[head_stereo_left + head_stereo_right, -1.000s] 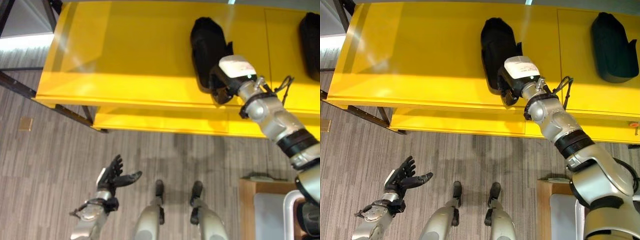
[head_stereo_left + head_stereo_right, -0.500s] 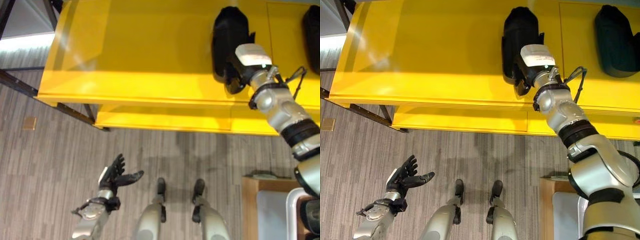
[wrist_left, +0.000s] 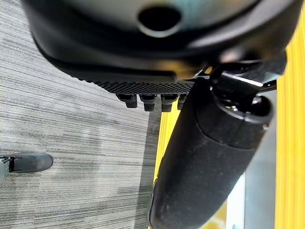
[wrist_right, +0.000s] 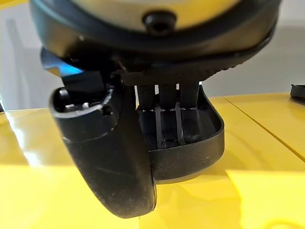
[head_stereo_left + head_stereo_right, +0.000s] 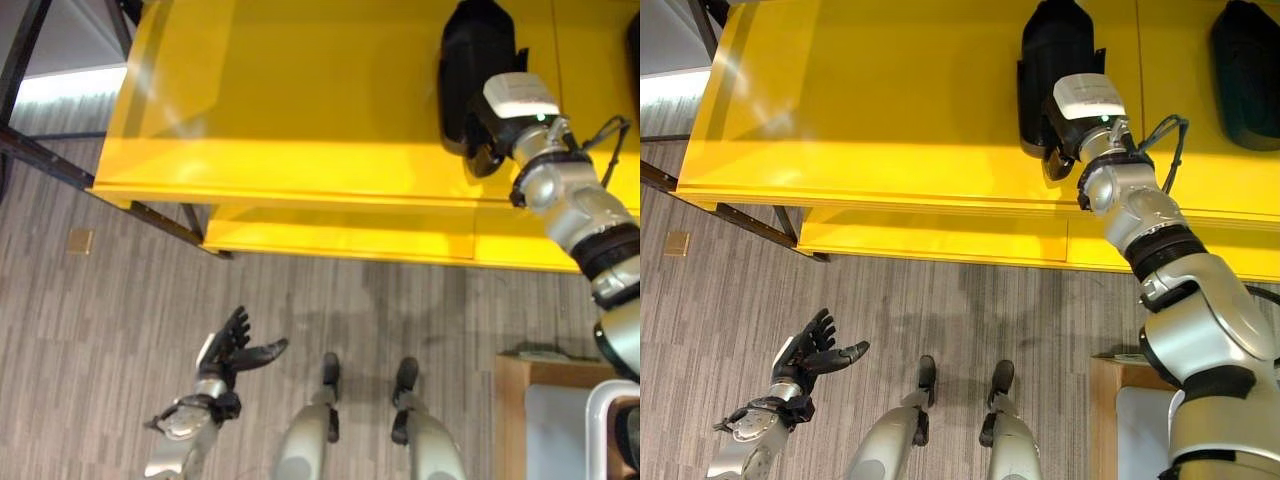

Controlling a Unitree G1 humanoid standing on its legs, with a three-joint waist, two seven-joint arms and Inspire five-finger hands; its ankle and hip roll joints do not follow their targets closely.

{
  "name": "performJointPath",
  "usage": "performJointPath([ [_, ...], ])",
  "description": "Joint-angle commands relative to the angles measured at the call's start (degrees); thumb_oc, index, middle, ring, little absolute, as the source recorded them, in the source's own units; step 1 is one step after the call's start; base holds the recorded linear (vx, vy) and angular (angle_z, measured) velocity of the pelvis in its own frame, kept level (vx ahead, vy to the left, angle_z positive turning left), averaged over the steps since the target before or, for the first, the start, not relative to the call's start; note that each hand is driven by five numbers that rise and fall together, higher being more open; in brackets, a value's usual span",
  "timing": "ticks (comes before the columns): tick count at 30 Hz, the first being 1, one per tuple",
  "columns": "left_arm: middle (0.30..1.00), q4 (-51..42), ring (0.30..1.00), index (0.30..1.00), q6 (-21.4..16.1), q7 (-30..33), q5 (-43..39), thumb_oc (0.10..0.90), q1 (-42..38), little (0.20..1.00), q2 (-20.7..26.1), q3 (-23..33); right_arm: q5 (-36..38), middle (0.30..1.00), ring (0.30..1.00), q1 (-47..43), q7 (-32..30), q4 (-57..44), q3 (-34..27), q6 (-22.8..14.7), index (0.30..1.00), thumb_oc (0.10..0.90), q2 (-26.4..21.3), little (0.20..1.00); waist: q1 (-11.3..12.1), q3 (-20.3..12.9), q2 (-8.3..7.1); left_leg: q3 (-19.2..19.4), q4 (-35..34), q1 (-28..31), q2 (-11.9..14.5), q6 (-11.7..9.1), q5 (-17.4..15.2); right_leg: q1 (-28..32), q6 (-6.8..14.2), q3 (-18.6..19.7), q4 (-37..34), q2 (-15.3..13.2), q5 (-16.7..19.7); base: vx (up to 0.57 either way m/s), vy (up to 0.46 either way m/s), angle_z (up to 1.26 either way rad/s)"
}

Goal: Move parts from the plastic box to the shelf.

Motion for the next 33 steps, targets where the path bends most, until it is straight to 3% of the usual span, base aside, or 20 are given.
performJointPath([
  [1,1.0,-3.9,1.0,1.0,-4.73,-0.42,-0.64,0.9,-0.43,1.0,2.7,-3.83,-0.95,0.3,0.3,-11.26,-4.09,-0.67,4.83,-0.82,0.3,0.4,-3.95,0.3,1.5,-3.77,1.13,-2.01,-6.54,6.58,10.32,-5.71,3.48,-8.14,4.9,0.06,17.14,-7.08,-7.4,0.0,0.0,0.0],
  [28,1.0,-3.8,1.0,1.0,-5.07,0.08,-1.28,0.9,-1.23,1.0,3.0,-3.63,0.11,0.3,0.3,-14.85,-4.79,2.23,6.48,-0.83,0.3,0.4,-5.75,0.3,2.3,-3.75,1.2,-3.71,-6.54,5.75,9.86,-5.88,4.19,-8.81,4.9,-0.78,18.4,-7.82,-7.8,0.0,0.0,0.02],
  [29,1.0,-3.9,1.0,1.0,-5.04,0.06,-1.27,0.9,-1.21,1.0,3.0,-3.65,0.26,0.41,0.41,-14.85,-5.02,2.67,6.38,-0.75,0.41,0.478,-5.75,0.41,2.32,-3.84,1.21,-3.79,-6.54,5.73,9.8,-5.86,4.19,-8.77,4.87,-0.82,18.4,-7.87,-7.83,0.0,0.0,0.0],
  [30,1.0,-3.95,1.0,1.0,-5.02,0.07,-1.16,0.9,-1.17,1.0,3.11,-3.62,0.23,0.61,0.61,-14.92,-4.99,2.54,6.38,-0.69,0.61,0.622,-6.04,0.61,2.34,-3.86,1.2,-3.83,-6.54,5.73,9.78,-5.85,4.21,-8.8,4.87,-0.85,18.49,-7.89,-7.86,0.0,0.0,0.0],
  [31,1.0,-3.98,1.0,1.0,-5.02,0.14,-1.06,0.9,-1.18,1.0,3.18,-3.5,0.15,1.0,1.0,-15.04,-5.03,2.28,6.47,-0.66,1.0,0.9,-6.28,1.0,2.31,-3.85,1.2,-3.85,-6.54,5.76,9.75,-5.85,4.21,-8.71,4.88,-0.88,18.46,-7.89,-7.88,0.0,0.0,0.0],
  [33,1.0,-3.42,1.0,1.0,-5.06,0.28,-1.09,0.9,-1.35,1.0,3.05,-3.41,0.19,1.0,1.0,-15.15,-5.23,1.44,6.31,-0.69,1.0,0.9,-6.54,1.0,2.27,-3.81,1.15,-3.82,-6.54,5.82,9.69,-5.85,4.17,-8.66,4.87,-0.95,18.49,-7.96,-7.86,0.0,0.0,0.0],
])
